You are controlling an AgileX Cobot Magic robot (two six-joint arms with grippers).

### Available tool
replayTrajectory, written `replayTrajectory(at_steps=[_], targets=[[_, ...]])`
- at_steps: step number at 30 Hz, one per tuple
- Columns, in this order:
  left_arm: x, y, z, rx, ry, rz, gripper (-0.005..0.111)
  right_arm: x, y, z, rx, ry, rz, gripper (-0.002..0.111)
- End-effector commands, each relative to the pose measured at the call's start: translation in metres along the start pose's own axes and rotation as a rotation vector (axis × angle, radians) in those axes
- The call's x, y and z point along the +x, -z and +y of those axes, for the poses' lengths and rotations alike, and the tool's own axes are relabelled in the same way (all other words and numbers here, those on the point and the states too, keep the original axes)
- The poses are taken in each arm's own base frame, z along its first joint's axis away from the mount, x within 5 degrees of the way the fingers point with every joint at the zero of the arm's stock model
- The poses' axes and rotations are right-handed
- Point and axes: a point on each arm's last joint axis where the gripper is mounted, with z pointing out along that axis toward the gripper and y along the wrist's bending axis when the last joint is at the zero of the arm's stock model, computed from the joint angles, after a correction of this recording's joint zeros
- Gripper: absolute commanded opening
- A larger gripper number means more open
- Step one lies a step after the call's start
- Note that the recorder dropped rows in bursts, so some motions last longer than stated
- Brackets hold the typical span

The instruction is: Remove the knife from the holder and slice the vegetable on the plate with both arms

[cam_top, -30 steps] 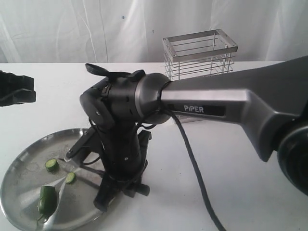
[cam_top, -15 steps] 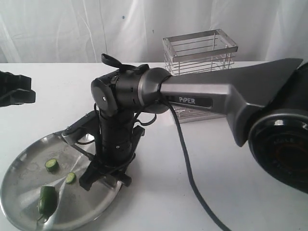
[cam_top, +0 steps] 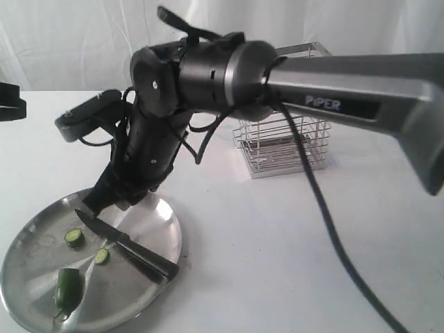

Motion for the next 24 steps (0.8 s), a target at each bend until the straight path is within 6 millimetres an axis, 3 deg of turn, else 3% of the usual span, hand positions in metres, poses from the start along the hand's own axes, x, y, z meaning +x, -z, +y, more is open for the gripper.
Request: replayTrajectory(at_steps=[1,2,6,10,15,24], targets=[[0.006,0.024,-0.009,0.012,0.001,-0.064,0.0,-0.003,0.033,0.003,-0.016,0.008,-0.086,0.008],[0.01,0.027,-0.009,0.007,0.0,-0.078,0.0,-0.002,0.039,0.005,-0.019,-0.002,-0.117,0.001],[0.034,0.046,-0.01,-0.036,-0.005,-0.176,0.0,0.005,0.063,0.01,-0.012,-0.046,-0.261,0.0],[0.065,0.061,-0.013,-0.045,-0.018,-0.257,0.0,0.025,0.081,0.013,0.007,-0.102,-0.397,0.0],[0.095,0.084,-0.019,-0.027,-0.058,-0.35,0.0,0.064,0.097,0.018,0.043,-0.166,-0.525,0.0],[0.119,0.103,-0.032,0.048,-0.112,-0.362,0.0,0.141,0.11,0.025,0.1,-0.241,-0.615,0.0]])
